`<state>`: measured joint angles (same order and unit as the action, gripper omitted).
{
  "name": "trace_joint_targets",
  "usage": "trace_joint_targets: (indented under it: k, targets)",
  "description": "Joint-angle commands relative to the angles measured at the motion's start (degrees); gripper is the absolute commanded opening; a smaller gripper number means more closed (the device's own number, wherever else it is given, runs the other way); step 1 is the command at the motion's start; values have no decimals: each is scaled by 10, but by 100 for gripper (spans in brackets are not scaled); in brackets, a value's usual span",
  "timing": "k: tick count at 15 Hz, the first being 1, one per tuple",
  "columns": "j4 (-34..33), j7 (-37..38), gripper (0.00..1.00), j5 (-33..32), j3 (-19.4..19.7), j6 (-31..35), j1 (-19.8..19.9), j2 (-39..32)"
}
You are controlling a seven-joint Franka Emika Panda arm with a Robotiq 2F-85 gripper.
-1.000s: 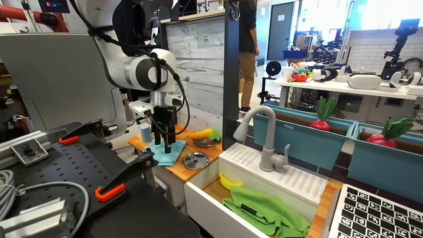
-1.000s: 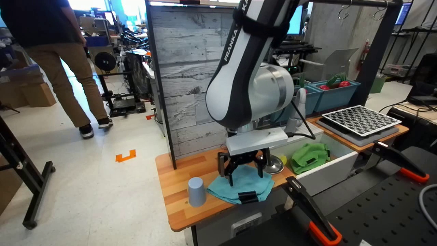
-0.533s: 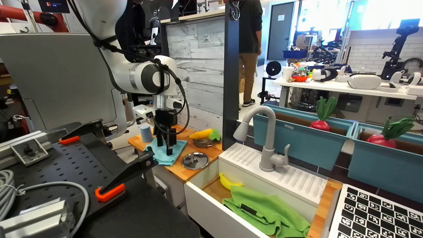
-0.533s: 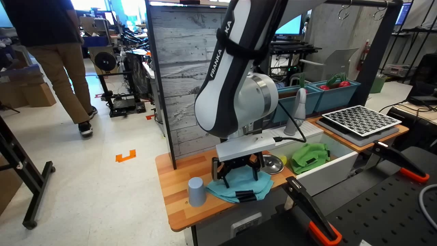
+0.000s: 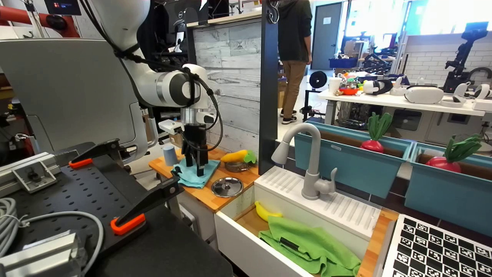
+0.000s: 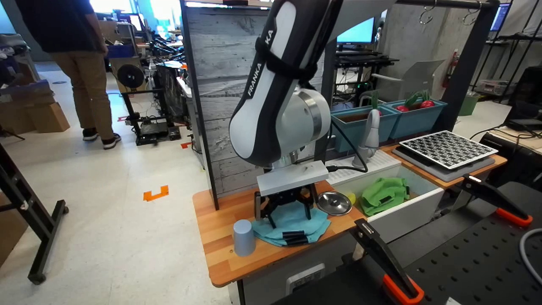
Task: Slide the blue cloth backward
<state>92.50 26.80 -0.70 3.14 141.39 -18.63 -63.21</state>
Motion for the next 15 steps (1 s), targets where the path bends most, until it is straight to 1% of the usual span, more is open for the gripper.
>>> trace_joint_targets:
  k: [1, 7, 15]
  targets:
    - [-47, 14, 100, -2, 10, -24, -16, -25]
    - [-70, 14, 100, -7, 11, -18, -27, -33]
    - [-114, 14, 100, -14, 17, -27, -46, -55]
